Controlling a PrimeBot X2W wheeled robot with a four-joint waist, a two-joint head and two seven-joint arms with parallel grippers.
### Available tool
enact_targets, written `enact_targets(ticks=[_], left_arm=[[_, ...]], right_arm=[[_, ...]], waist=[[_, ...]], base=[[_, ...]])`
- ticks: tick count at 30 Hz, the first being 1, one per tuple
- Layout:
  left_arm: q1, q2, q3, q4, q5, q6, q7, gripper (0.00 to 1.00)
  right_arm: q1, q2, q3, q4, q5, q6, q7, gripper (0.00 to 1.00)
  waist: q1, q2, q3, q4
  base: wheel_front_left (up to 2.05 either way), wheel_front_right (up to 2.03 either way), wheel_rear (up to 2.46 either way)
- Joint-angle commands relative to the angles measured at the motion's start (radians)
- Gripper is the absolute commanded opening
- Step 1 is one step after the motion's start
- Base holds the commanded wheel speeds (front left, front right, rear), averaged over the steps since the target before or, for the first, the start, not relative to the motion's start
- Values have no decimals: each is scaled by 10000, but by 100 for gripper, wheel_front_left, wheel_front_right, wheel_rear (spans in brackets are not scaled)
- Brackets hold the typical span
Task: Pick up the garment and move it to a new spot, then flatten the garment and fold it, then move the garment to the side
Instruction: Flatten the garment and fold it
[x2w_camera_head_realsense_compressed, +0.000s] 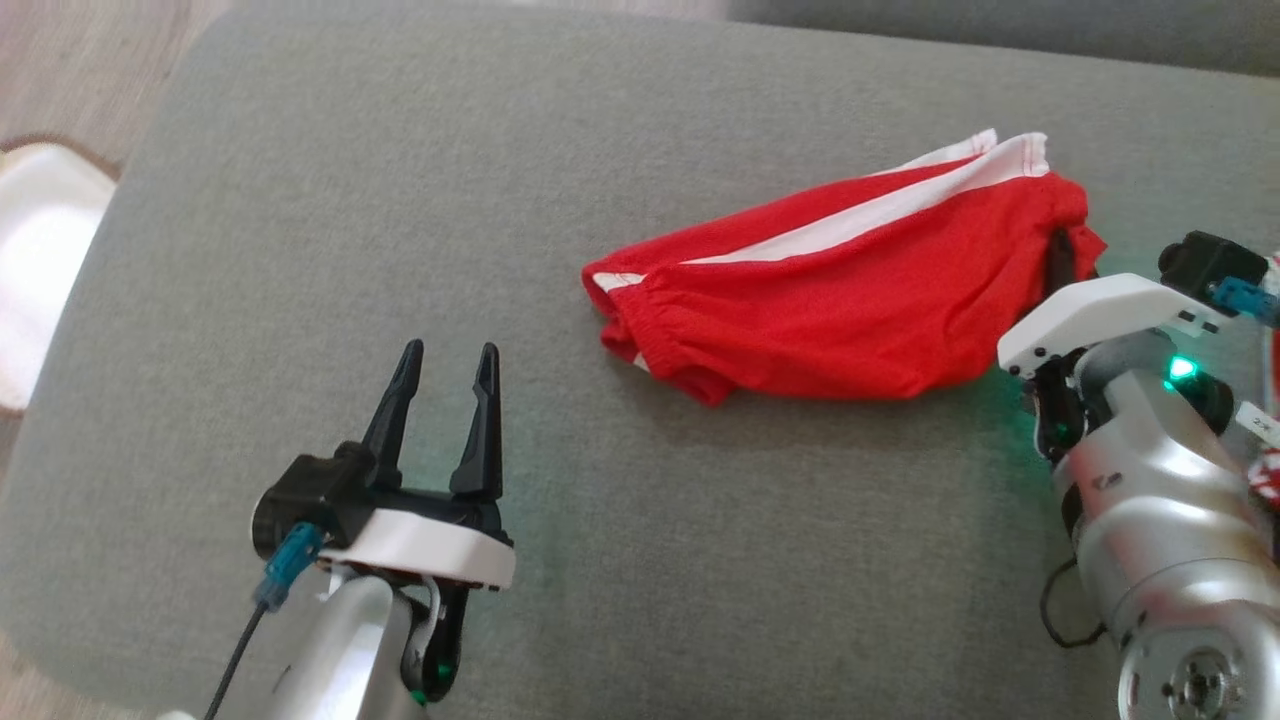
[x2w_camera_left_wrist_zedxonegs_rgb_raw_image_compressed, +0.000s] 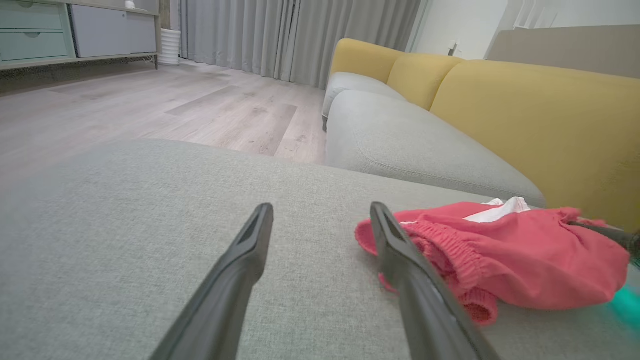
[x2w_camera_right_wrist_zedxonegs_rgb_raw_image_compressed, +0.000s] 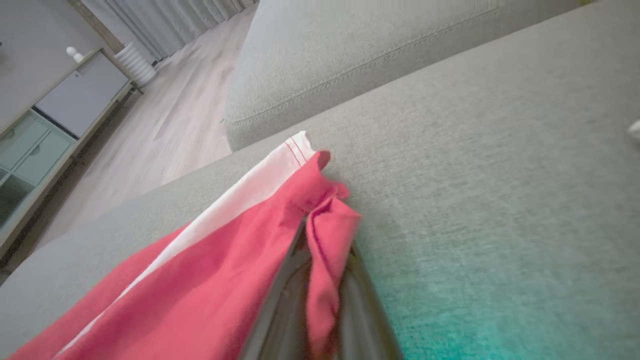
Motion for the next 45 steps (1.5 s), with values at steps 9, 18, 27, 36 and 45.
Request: enact_targets(ticks=[9, 18, 27, 36, 45], left_arm=[[176, 50, 431, -240, 177, -47, -80, 100], [772, 49, 543, -207, 349, -137, -80, 100], [1022, 49, 443, -248, 447, -208, -80, 100], [983, 49, 384, -50, 517, -255, -80, 100], [998, 49, 355, 103, 567, -307, -80, 100]], right_arm=[[607, 187, 1270, -275, 1720, 65, -514, 0], [2330, 188, 606, -1204, 2119, 65, -546, 0], [2592, 188, 928, -1494, 2476, 65, -548, 0], [2331, 189, 2403, -2213, 3754, 65, -549, 0], [2553, 189, 5821, -3794, 6234, 65, -426, 0]], waist=[[0, 0, -920, -927], [0, 0, -1665, -1216], [0, 0, -1710, -1019], [0, 0, -1852, -590], [0, 0, -2062, -165]], base=[[0, 0, 0], [0, 0, 0], [0, 0, 0], [0, 0, 0], [0, 0, 0]])
